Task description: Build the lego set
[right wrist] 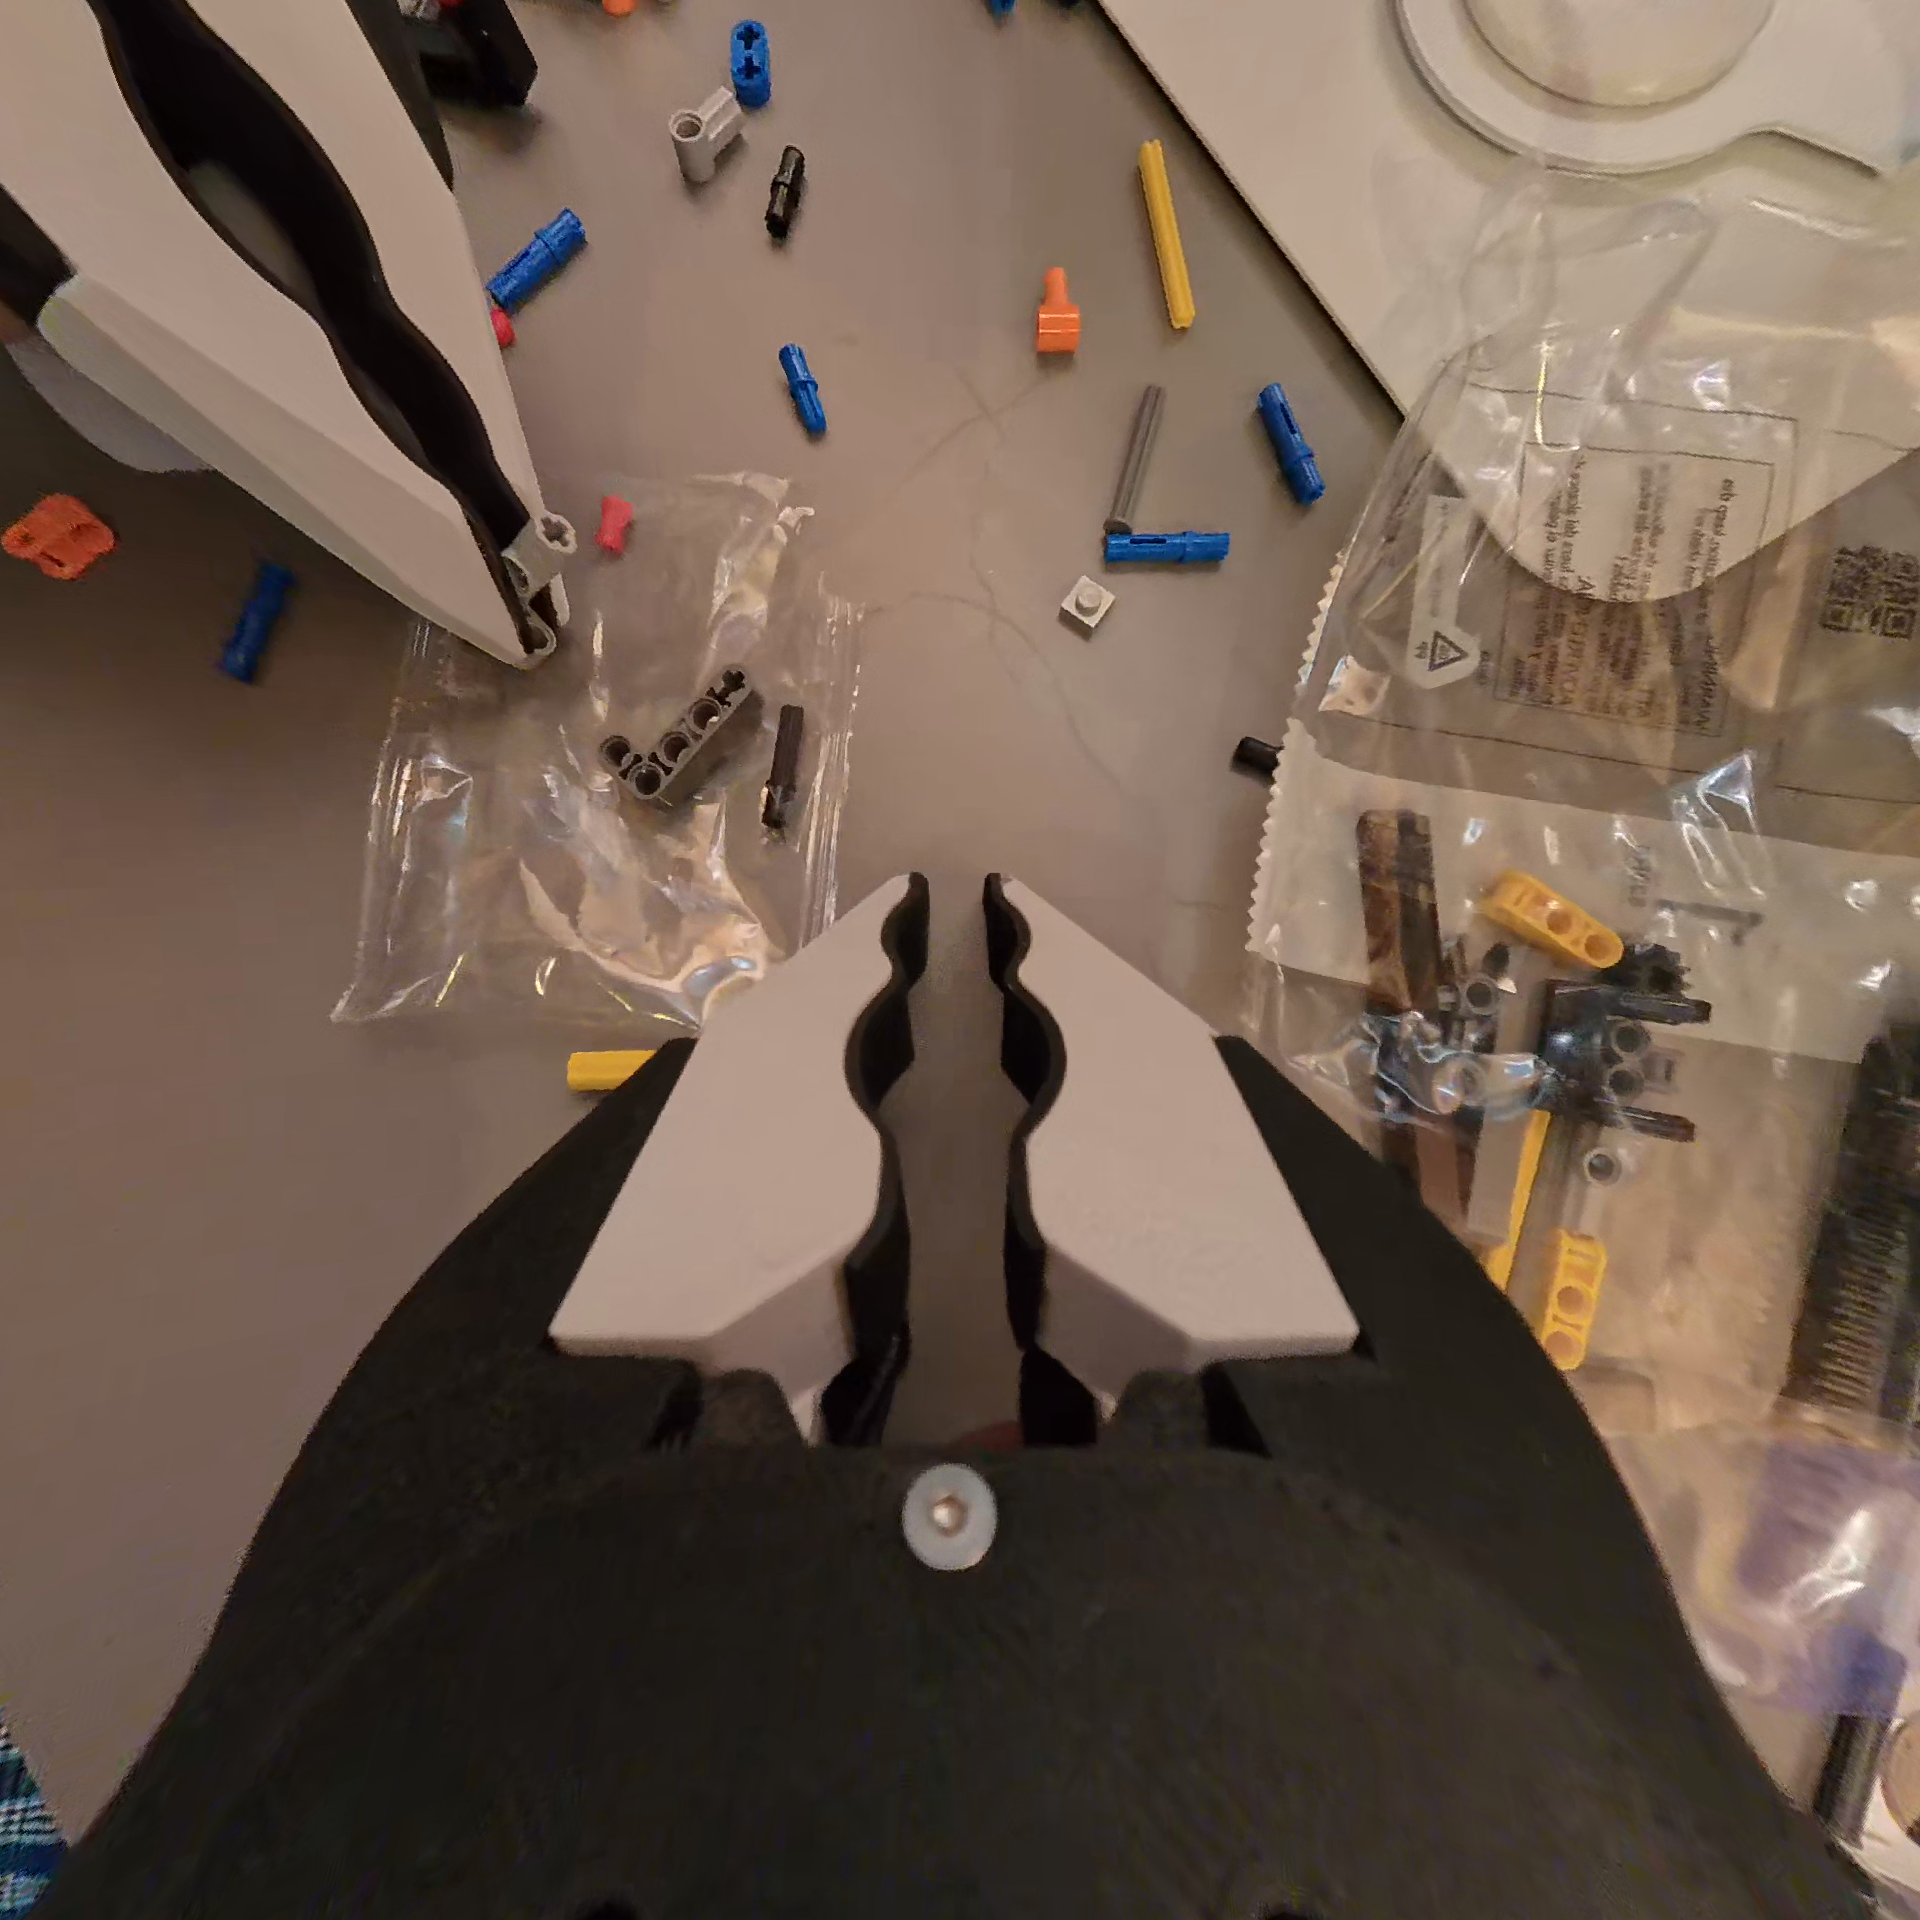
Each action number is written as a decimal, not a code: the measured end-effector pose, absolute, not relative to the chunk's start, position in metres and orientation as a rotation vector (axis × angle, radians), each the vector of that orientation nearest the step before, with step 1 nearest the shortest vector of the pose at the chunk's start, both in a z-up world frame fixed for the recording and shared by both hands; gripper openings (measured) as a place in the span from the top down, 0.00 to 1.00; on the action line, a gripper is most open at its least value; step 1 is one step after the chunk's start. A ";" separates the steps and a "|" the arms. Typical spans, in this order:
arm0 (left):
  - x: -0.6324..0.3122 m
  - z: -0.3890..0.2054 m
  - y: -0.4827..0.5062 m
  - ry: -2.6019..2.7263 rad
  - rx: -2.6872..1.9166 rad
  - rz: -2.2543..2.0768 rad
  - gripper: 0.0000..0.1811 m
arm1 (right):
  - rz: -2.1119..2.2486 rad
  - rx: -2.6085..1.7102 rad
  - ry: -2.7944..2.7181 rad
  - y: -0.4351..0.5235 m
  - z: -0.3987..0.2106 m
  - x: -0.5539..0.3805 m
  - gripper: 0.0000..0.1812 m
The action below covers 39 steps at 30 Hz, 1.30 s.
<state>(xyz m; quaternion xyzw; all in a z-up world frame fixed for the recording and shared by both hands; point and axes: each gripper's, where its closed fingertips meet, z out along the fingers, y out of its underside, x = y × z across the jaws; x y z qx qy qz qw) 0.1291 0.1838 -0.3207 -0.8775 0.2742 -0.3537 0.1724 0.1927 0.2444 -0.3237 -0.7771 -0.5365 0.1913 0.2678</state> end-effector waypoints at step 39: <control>0.130 -0.322 0.177 0.839 -2.502 -1.018 0.97 | 0.898 -2.253 -1.203 0.252 -0.323 0.135 0.99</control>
